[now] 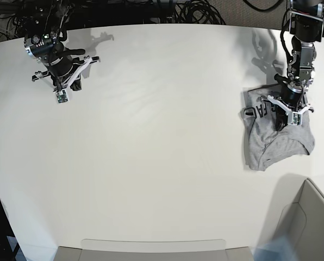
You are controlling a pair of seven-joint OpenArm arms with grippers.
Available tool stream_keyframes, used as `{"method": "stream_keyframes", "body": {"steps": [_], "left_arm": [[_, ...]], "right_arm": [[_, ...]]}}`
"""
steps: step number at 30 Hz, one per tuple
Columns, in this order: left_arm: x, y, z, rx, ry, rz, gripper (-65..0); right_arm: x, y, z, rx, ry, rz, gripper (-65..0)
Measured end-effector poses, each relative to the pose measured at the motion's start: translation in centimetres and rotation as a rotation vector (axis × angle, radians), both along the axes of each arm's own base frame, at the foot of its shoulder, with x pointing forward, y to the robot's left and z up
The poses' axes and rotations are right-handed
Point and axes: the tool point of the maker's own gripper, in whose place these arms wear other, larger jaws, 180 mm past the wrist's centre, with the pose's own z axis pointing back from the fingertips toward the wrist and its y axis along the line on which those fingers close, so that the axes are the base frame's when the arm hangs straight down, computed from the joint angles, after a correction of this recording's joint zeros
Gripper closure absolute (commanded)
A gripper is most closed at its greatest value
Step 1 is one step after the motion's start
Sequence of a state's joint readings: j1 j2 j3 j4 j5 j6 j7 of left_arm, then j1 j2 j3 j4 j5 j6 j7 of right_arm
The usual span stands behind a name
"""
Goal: Fold the T-shirt properly
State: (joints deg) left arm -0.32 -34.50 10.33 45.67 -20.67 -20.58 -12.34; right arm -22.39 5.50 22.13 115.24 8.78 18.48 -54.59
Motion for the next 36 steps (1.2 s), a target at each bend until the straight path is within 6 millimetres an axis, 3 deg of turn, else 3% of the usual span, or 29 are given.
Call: {"method": "stream_keyframes", "body": {"steps": [11, 14, 17, 22, 24, 27, 30, 36], "left_arm": [[1.7, -2.9, 2.0, 0.060, 0.006, -0.088, 0.0], [2.4, -2.5, 3.2, 0.058, 0.021, -0.063, 0.0], [3.3, -3.1, 6.0, 0.060, -0.001, -0.069, 0.0], [4.3, -2.8, 13.0, 0.043, -0.137, 0.035, 0.0], [3.6, -3.4, 15.3, 0.017, -0.194, 0.069, 0.0], [1.0, -4.6, 16.5, -0.019, -0.177, 0.113, 0.0], [-2.2, -5.1, 16.0, -0.028, -0.129, 0.161, 0.0], [-7.8, -6.0, 11.7, -0.058, 0.025, 0.193, 0.0]], "right_arm": [[0.6, 1.1, 0.2, 0.010, -0.011, 0.031, 0.0], [0.8, 1.2, 0.4, 0.011, -0.020, 0.033, 0.0], [1.2, 1.3, 0.8, 0.012, -0.035, 0.036, 0.0], [2.0, 1.7, 2.3, 0.023, -0.117, 0.046, 0.0], [1.8, 2.0, 2.4, 0.037, -0.139, 0.052, 0.0], [-0.1, 3.1, 1.2, 0.057, -0.112, 0.078, 0.0], [-2.6, 5.2, 0.1, 0.112, -0.087, 0.117, 0.0], [-6.6, 8.1, -0.9, 0.233, -0.069, 0.081, 0.0]]}}
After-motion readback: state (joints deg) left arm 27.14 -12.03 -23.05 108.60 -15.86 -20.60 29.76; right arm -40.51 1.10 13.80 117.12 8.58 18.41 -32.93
